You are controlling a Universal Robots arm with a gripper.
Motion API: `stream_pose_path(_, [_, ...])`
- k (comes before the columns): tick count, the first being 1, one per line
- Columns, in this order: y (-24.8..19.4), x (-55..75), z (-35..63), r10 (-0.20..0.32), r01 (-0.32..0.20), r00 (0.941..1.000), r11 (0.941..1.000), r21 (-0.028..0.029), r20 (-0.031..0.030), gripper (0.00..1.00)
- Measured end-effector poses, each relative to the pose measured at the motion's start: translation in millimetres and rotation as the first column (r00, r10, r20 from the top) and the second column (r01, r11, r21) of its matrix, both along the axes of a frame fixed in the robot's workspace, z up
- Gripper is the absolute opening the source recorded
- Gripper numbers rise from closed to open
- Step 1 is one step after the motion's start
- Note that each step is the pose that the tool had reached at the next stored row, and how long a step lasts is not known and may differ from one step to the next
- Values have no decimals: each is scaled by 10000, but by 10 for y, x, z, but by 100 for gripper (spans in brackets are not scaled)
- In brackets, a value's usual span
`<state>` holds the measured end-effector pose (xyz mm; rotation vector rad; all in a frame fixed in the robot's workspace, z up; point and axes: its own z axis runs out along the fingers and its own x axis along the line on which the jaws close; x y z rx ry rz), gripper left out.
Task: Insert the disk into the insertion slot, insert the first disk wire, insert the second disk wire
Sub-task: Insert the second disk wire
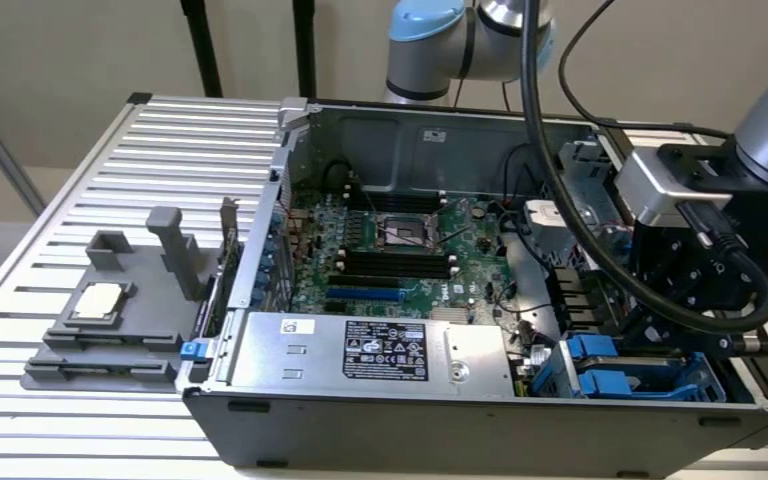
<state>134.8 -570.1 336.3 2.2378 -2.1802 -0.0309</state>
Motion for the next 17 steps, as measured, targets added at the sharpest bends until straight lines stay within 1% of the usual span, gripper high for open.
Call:
stream_pose_path(3, [0, 3, -11, 0, 0, 10000, 10000, 3, 0, 16])
stream_pose_path(5, [1, 5, -11, 2, -2, 10000, 10000, 25, -11, 18])
stream_pose_path(6, [0, 5, 10, 1, -1, 10000, 10000, 36, -32, 18])
stream_pose_path(7, [0, 4, 52, 1, -1, 10000, 10000, 16, -48, 24])
stream_pose_path(10, [-1, -3, 151, 0, 0, 10000, 10000, 8, -60, 24])
stream_pose_path(11, [-3, -22, 165, 2, -1, 10000, 10000, 12, -61, 24])
stream_pose_path(15, [-18, -196, 200, 0, 0, 10000, 10000, 9, -58, 24])
stream_pose_path(17, [-20, -256, 211, 1, -1, 10000, 10000, 11, -47, 24])
